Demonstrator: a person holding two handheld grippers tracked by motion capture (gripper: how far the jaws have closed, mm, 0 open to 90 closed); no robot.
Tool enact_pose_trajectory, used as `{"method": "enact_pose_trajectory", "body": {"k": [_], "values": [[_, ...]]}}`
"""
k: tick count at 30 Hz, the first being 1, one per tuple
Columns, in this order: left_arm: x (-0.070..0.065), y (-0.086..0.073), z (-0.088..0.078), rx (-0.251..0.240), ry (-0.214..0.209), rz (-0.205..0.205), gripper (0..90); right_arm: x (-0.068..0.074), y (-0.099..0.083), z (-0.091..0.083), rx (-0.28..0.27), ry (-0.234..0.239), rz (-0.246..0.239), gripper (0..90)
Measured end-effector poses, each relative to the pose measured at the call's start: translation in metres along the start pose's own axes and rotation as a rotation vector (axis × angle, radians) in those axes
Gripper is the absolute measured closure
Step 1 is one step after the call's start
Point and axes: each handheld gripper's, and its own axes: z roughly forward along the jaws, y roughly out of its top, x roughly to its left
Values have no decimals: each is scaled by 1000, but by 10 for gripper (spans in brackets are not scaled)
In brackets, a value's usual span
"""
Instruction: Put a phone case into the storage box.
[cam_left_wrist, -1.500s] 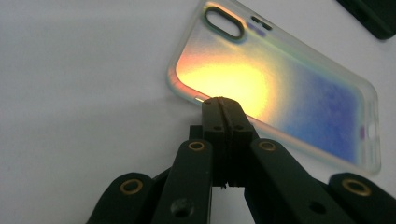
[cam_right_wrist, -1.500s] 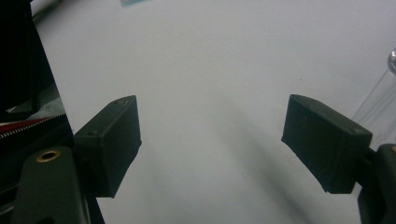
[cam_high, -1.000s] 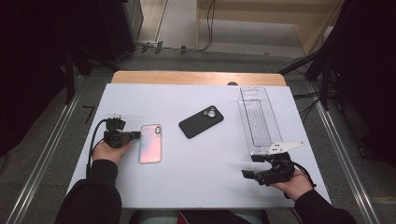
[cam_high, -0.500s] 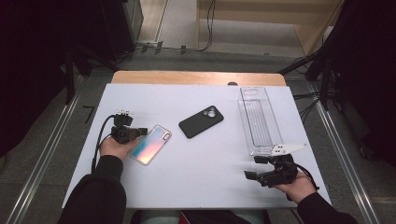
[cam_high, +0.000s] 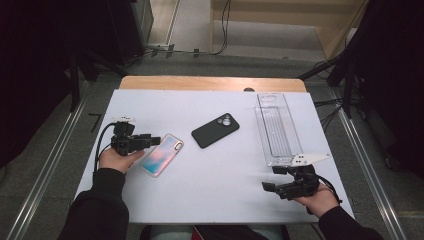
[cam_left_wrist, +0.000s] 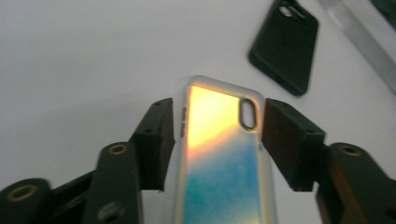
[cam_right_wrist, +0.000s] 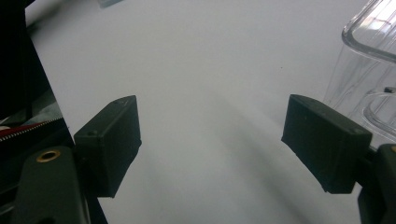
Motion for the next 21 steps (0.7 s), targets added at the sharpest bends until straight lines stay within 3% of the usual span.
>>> {"method": "enact_pose_trajectory", "body": {"k": [3, 4, 8, 11, 15, 17, 18, 21], "values": [[-11, -6, -6, -26, -42, 51, 336, 0, 1, 1, -2, -1, -4, 174], [-11, -6, -6, -26, -42, 51, 334, 0, 1, 1, -2, -1, -4, 174], [-22, -12, -10, -26, -109, 51, 309, 0, 2, 1, -7, 1, -5, 174], [-32, -20, -15, -25, -147, 75, 291, 0, 2, 1, -9, -3, 0, 174], [-36, -26, -16, -4, -161, 67, 291, 0, 3, 2, -8, -3, -1, 174], [-41, -30, -16, 14, -147, 91, 291, 0, 3, 2, -9, -4, -1, 174], [-46, -35, -18, 24, -162, 118, 291, 0, 2, 2, -10, -5, -1, 174], [-50, -39, -19, 30, -175, 135, 291, 0, 2, 2, -11, -11, 6, 174]]}}
